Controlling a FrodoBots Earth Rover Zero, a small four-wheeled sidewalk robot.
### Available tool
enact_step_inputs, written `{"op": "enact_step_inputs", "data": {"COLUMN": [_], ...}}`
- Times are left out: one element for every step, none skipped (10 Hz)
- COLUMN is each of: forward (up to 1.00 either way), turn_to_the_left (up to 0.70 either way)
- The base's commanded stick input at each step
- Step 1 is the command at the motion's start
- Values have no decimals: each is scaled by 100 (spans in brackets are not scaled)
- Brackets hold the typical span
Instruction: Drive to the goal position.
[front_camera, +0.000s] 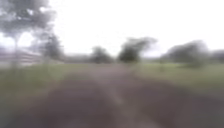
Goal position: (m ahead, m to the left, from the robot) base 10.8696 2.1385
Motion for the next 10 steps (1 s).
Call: {"op": "enact_step_inputs", "data": {"forward": [70,70,70,70,70,70,70,70,70,70], "turn_to_the_left": [0,0,0,0,0,0,0,0,0,0]}}
